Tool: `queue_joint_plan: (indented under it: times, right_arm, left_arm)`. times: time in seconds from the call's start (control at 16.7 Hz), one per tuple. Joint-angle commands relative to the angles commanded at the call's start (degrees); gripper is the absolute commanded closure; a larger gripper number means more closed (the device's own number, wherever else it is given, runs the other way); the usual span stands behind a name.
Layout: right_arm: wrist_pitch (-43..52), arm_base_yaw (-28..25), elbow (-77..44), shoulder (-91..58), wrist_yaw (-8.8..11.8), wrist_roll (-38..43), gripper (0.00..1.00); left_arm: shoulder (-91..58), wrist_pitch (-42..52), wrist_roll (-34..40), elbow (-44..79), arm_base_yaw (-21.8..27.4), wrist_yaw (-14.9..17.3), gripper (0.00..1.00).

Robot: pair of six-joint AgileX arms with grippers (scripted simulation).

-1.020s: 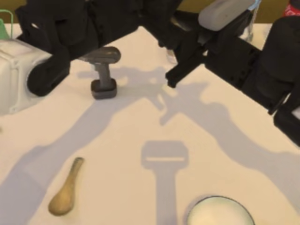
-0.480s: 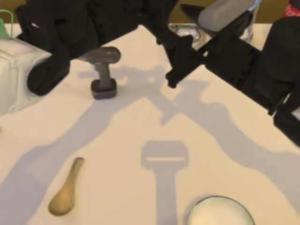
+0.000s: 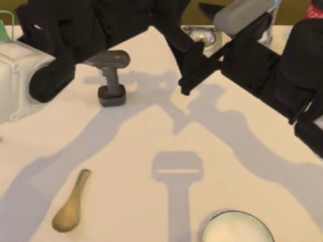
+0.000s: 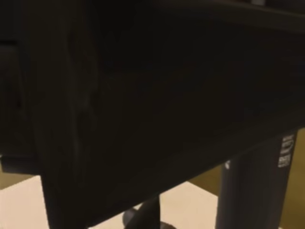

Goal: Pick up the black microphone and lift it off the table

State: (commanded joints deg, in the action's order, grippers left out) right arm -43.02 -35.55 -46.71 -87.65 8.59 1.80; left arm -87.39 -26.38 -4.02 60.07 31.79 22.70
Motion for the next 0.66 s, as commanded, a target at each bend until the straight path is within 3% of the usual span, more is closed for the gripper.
queue_joint_plan:
  times: [0.18,0.48,0.66]
  right_arm:
    - [0.5,0.2,2.2,2.4,0.5,0.0,0.0]
    - [2.4,1.6,11.1,13.8,2.2,0.1,0.0]
    - [2.8,1.9,13.6,16.5,2.8,0.1,0.0]
  left_arm:
    - [0.7,0.2,0.1,-0.8,-1.5,1.2,1.0]
    - [3.9,0.6,0.0,-3.6,-7.4,6.6,1.0]
    - [4.9,0.7,-0.2,-4.4,-9.3,8.1,1.0]
